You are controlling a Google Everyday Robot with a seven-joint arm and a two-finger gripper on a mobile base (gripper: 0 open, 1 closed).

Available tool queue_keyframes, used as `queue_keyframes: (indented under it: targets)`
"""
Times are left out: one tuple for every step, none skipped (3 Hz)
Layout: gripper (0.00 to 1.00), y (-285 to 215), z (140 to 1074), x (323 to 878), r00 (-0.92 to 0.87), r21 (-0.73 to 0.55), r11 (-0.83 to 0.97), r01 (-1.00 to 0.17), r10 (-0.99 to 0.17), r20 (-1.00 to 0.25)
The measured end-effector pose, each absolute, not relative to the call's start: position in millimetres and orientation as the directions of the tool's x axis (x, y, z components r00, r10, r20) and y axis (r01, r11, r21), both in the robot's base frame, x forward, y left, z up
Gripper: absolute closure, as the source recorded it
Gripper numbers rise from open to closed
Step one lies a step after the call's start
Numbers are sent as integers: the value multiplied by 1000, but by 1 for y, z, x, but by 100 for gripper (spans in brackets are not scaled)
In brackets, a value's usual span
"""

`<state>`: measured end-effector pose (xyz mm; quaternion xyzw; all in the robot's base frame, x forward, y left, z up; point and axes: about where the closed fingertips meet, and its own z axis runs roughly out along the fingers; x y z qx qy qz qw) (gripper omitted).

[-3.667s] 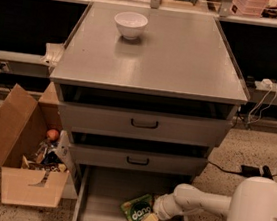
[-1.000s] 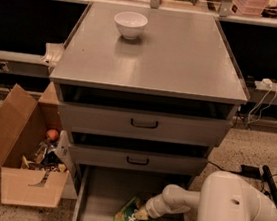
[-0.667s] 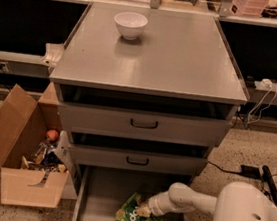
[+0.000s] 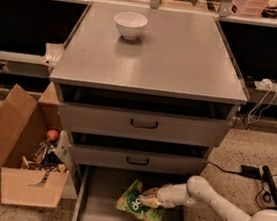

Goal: Pick green rice chip bag from bottom drawer and place on counter

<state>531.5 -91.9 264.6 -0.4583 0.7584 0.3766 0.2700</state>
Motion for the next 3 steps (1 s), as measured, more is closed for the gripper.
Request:
queue_keyframes:
  targets:
    - [100, -88, 270, 516, -415, 348, 226, -910, -504, -757]
    - [100, -87, 271, 516, -415, 351, 222, -910, -502, -758]
    - [100, -84, 278, 513, -418, 371, 195, -908, -490, -765]
